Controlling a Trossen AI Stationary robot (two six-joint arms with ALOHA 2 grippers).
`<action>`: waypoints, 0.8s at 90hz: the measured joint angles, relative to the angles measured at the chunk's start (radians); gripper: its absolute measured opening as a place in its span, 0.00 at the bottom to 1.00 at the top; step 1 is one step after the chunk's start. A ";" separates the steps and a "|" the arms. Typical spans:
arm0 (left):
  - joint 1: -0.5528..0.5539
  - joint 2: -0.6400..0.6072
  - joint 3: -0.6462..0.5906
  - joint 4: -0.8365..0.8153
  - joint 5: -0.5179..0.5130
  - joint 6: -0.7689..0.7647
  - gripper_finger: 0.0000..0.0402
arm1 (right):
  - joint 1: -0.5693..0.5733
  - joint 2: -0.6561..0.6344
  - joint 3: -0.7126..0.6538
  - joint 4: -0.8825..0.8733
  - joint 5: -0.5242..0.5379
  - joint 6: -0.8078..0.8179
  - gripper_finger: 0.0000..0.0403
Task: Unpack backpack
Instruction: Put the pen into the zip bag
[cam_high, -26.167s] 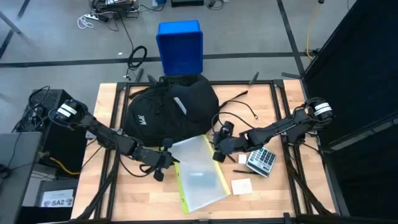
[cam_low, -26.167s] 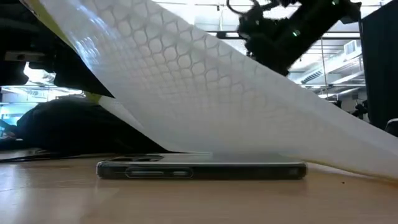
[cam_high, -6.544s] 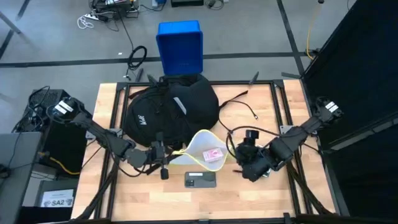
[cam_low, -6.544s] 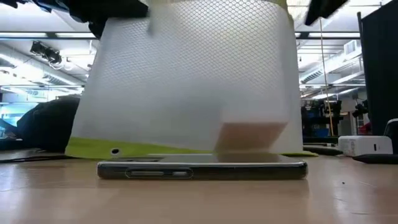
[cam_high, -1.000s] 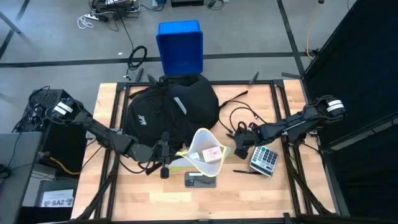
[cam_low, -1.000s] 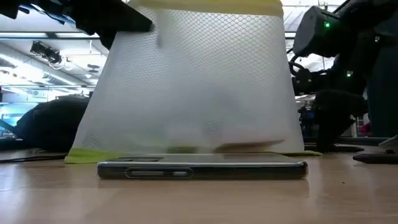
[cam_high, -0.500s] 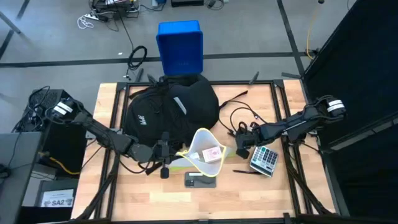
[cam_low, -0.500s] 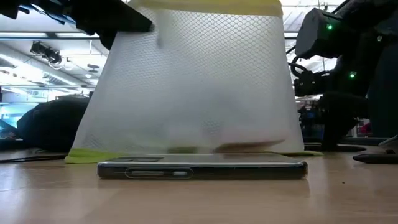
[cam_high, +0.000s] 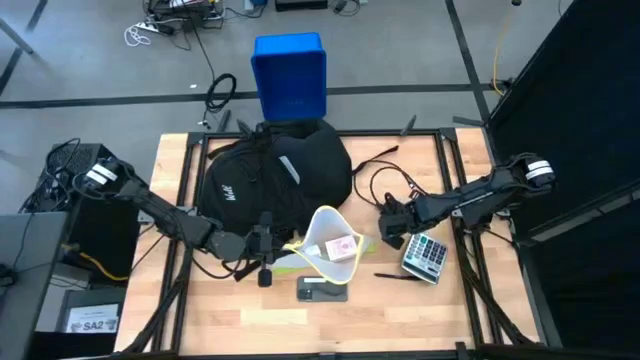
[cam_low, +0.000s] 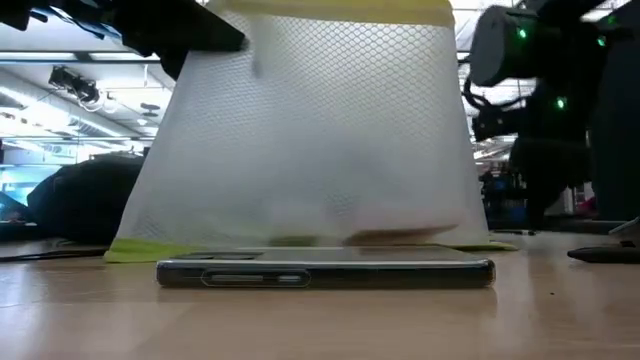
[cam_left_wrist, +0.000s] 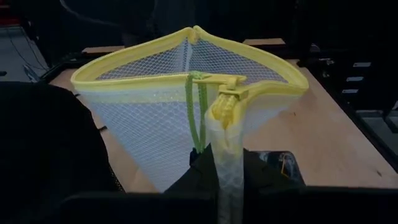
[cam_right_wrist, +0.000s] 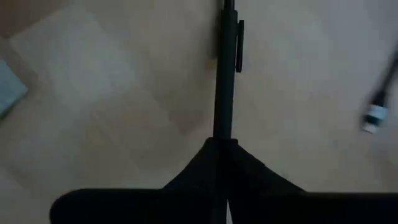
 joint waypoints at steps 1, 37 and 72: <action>0.000 0.000 0.000 0.000 0.000 0.000 0.00 | 0.000 0.000 0.009 -0.012 0.002 0.001 0.01; 0.000 0.000 0.000 -0.001 0.000 0.000 0.00 | 0.087 -0.001 0.396 -0.456 0.169 0.095 0.00; 0.000 0.000 0.000 -0.002 0.000 0.000 0.00 | 0.194 -0.002 0.570 -0.519 0.243 0.020 0.00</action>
